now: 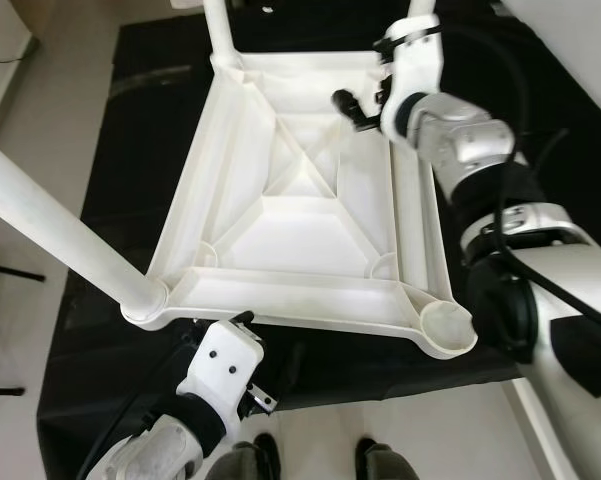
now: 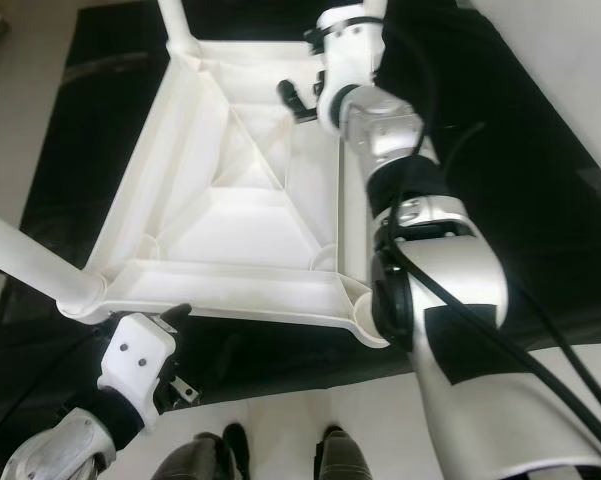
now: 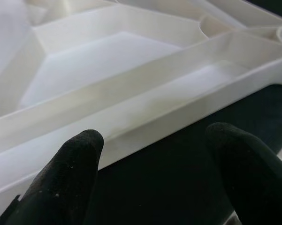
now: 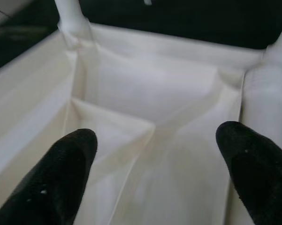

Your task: Building children table

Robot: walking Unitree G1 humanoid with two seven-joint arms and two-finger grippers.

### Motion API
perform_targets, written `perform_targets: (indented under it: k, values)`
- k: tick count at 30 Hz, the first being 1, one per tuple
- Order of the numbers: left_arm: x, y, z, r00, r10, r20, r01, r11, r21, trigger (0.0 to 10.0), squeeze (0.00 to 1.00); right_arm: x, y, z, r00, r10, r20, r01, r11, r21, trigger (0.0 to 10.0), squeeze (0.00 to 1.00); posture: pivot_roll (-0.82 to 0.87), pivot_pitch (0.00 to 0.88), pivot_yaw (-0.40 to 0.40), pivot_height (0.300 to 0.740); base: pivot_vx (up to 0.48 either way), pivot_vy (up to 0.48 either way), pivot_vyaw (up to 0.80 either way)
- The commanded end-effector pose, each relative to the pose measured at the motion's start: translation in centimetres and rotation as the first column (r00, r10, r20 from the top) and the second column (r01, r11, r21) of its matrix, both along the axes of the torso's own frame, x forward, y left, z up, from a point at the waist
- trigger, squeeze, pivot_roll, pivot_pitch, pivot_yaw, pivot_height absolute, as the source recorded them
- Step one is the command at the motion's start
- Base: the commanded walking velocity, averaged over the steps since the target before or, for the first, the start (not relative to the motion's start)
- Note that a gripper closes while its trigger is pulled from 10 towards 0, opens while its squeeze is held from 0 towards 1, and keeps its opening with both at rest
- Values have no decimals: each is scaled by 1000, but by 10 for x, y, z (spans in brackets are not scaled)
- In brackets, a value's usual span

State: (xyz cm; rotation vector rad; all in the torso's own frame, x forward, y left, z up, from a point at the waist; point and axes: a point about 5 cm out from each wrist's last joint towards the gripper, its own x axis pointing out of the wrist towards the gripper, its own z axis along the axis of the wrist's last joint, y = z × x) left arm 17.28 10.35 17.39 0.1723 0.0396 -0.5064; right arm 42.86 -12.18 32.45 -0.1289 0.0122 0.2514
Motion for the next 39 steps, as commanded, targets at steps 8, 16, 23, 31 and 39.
perform_targets:
  k: [8, 16, 23, 31, 39]
  values:
    - [-21, 7, 10, 998, 68, -1, -68, 998, 2, 10000, 0, 1, -6, 18, 995, -98, 30, 95, 990, 104, 10000, 0, 83, 394, -13, 740, 0, 0, 0]
    - [-11, 11, 30, 989, 99, 110, -100, 995, -1, 10000, 0, -1, -23, 39, 984, -130, 125, 97, 966, 241, 10000, 0, 81, 417, -3, 740, 0, 0, 0]
    - [8, 18, 51, 966, 153, 209, -152, 988, -19, 10000, 0, -10, -41, 49, 944, 33, 328, -156, 922, 354, 10000, 0, 44, 332, 36, 740, 0, 0, 0]
    - [22, 25, 56, 954, 168, 248, -171, 985, -10, 10000, 0, -22, -54, 23, 927, 110, 358, -235, 915, 327, 10000, 0, 20, 260, 48, 740, 0, 0, 0]
    - [35, 27, 57, 946, 195, 257, -179, 980, -84, 10000, 0, -53, -29, -54, 958, 186, 217, -243, 930, 277, 10000, 0, 2, 146, 69, 740, 37, 0, 0]
